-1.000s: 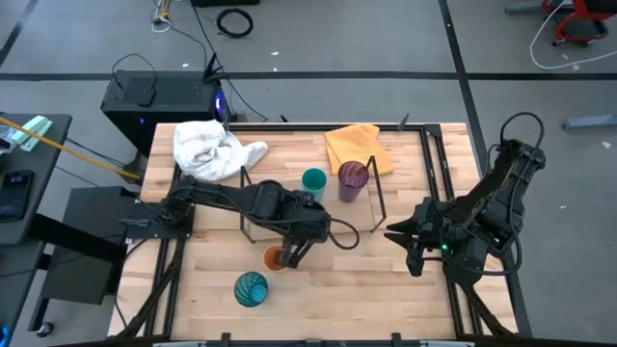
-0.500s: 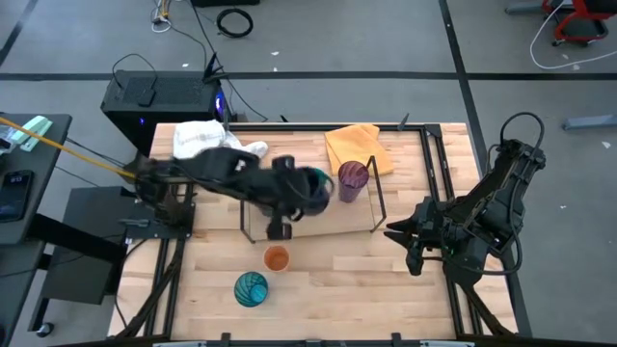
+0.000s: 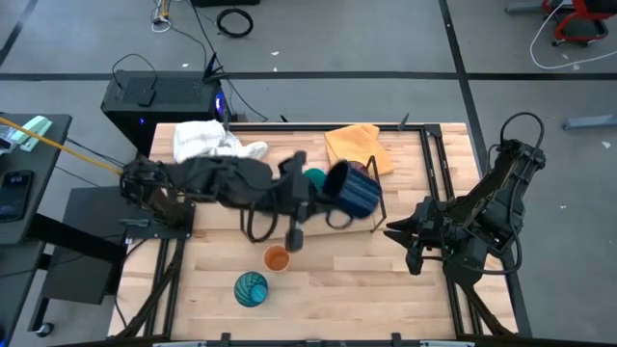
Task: Stack small to large cups/mugs on shelf
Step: Put the dark blue mug on the shelf aligned with the other dark blue mug
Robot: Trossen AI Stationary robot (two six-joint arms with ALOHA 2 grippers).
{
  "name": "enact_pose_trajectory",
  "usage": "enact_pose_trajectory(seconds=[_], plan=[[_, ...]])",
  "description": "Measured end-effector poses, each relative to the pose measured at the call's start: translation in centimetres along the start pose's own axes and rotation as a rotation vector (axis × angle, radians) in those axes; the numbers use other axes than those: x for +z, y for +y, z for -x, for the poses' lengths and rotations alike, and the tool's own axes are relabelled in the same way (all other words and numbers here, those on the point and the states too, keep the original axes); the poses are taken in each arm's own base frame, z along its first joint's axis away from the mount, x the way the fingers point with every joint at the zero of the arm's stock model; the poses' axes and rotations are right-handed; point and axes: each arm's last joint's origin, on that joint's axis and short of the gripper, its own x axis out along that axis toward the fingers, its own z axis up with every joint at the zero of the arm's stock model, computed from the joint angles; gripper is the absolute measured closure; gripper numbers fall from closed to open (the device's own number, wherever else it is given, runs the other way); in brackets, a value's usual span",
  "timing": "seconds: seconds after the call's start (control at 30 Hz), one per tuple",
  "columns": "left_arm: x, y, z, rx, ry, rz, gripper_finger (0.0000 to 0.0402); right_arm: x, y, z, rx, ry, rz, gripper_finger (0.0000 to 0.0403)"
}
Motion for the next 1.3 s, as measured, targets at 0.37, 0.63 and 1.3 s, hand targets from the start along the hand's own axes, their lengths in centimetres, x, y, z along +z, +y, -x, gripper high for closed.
enact_pose_trajectory(seconds=[0.37,0.63,1.3], plan=[[-3.4,0.6,1.8,0.039,-0.077,0.097,0.0375,0.0,0.0,0.0,0.000,-0.001,-0.007,0.0300],[-8.0,2.2,7.3,0.125,0.023,0.160,0.0375,0.0,0.0,0.0,-0.003,-0.011,-0.007,0.0300],[-11.3,2.6,9.8,-0.010,0.722,-0.127,0.0375,0.9,-0.5,-1.1,-0.054,-0.022,-0.072,0.0300]])
